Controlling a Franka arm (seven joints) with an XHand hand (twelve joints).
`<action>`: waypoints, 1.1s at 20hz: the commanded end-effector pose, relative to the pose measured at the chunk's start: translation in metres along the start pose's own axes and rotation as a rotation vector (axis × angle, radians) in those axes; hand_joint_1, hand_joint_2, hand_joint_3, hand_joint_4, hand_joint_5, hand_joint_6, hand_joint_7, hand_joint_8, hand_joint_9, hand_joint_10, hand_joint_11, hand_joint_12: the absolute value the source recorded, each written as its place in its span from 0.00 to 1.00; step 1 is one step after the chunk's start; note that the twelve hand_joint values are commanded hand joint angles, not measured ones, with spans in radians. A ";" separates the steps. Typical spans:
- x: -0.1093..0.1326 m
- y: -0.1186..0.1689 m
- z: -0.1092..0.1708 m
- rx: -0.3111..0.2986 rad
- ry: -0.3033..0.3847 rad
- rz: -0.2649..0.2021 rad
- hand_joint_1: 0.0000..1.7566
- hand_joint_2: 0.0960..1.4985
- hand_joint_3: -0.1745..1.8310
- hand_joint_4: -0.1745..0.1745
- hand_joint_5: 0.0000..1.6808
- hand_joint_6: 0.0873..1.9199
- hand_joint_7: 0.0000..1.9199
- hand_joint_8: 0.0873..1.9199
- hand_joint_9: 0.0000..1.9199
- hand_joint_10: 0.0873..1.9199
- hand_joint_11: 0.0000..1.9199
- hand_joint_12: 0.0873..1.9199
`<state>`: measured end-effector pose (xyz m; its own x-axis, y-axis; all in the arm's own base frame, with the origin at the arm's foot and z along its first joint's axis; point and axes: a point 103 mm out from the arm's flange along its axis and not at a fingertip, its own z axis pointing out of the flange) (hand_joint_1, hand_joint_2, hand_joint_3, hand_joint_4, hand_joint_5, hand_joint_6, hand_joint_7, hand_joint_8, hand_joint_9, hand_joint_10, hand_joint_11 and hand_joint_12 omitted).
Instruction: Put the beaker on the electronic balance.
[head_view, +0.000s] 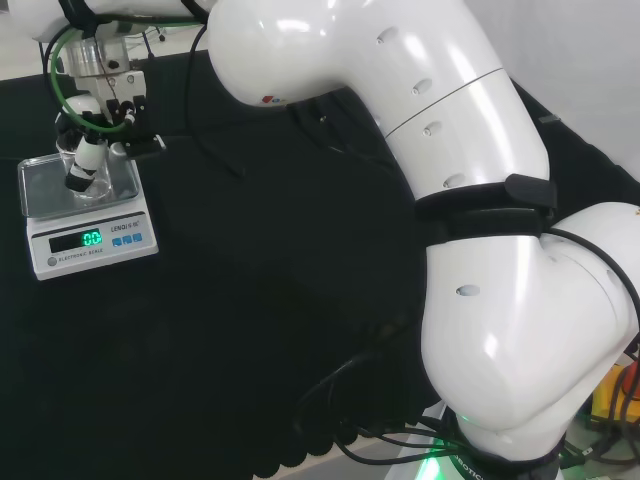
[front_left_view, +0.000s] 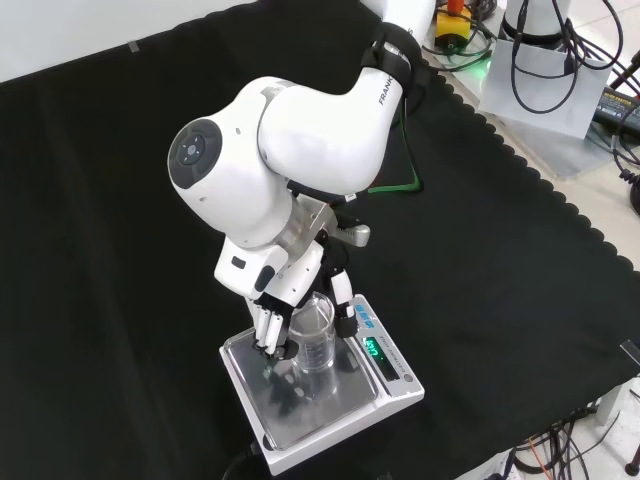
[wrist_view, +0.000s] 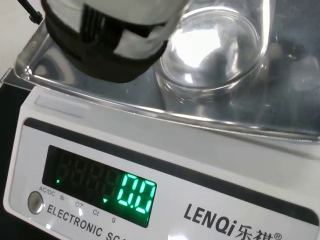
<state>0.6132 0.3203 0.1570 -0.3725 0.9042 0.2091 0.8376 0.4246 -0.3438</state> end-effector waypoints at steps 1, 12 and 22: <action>-0.002 -0.001 0.001 -0.004 0.013 0.001 0.66 0.59 0.44 0.54 0.42 0.80 0.42 0.79 0.52 0.68 0.59 0.53; -0.008 -0.020 -0.007 -0.255 0.058 -0.097 0.41 0.35 0.23 0.77 0.00 0.00 0.01 0.17 0.03 0.45 0.02 0.74; -0.016 -0.035 -0.035 -0.424 0.093 -0.134 0.36 0.39 0.13 0.81 0.00 0.00 0.00 0.04 0.00 0.35 0.00 0.58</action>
<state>0.5924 0.3044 0.1582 -0.4340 0.8546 0.2852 0.8708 0.4791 -0.1106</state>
